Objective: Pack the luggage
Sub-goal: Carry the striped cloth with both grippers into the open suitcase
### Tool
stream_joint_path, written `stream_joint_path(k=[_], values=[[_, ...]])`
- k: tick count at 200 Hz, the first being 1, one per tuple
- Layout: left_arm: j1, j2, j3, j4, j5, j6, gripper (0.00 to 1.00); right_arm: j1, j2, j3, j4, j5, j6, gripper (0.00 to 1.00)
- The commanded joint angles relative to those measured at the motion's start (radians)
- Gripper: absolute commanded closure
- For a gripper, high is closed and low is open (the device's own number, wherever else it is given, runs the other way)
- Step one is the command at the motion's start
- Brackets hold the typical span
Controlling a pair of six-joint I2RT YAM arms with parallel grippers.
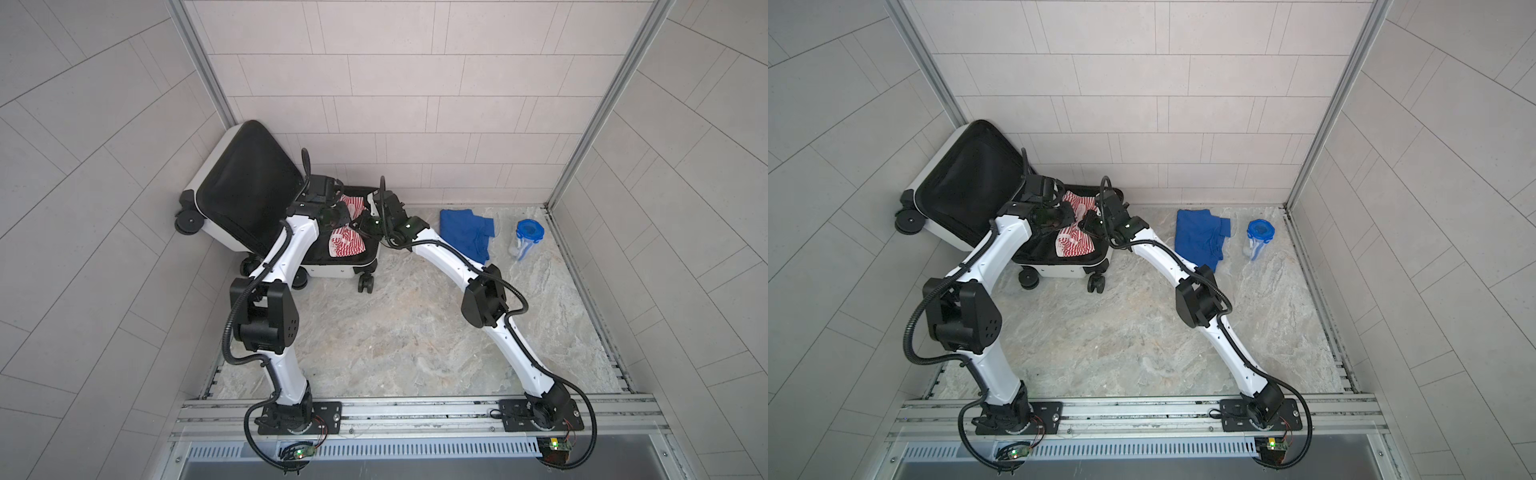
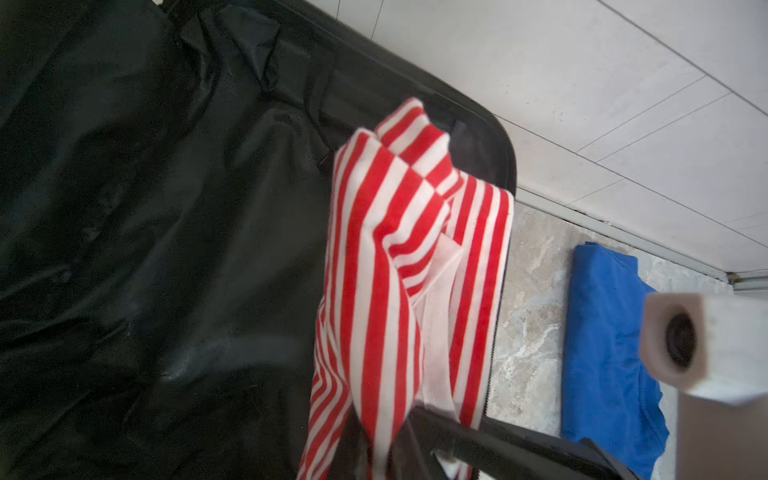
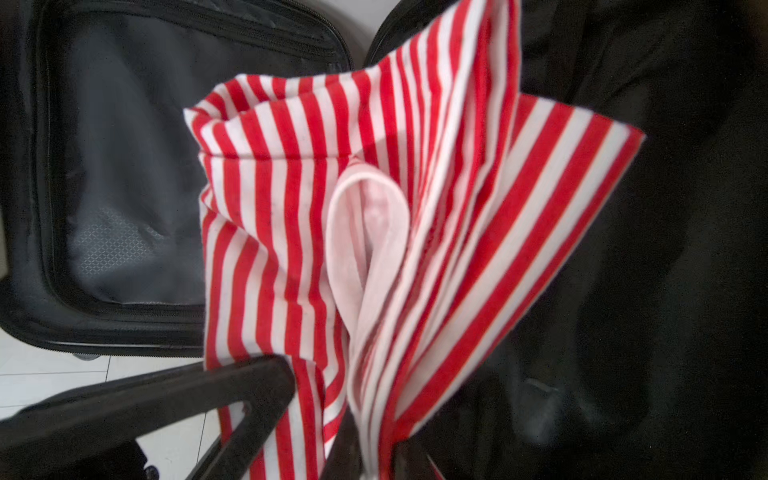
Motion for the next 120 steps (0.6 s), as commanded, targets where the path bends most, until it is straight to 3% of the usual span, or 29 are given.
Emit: stream_joint_path(k=[1,31,120], values=[[0.019,0.039,0.078,0.018,0.008,0.028,0.98,0.015,0.03,0.029,0.105,-0.001,0.05,1.0],[0.043,0.101,0.119,0.007,0.025,0.028,0.98,0.014,0.081,0.035,0.208,0.017,0.08,0.98],[0.064,0.233,0.116,0.034,0.021,0.018,1.0,0.015,0.139,0.068,0.186,0.119,0.026,0.91]])
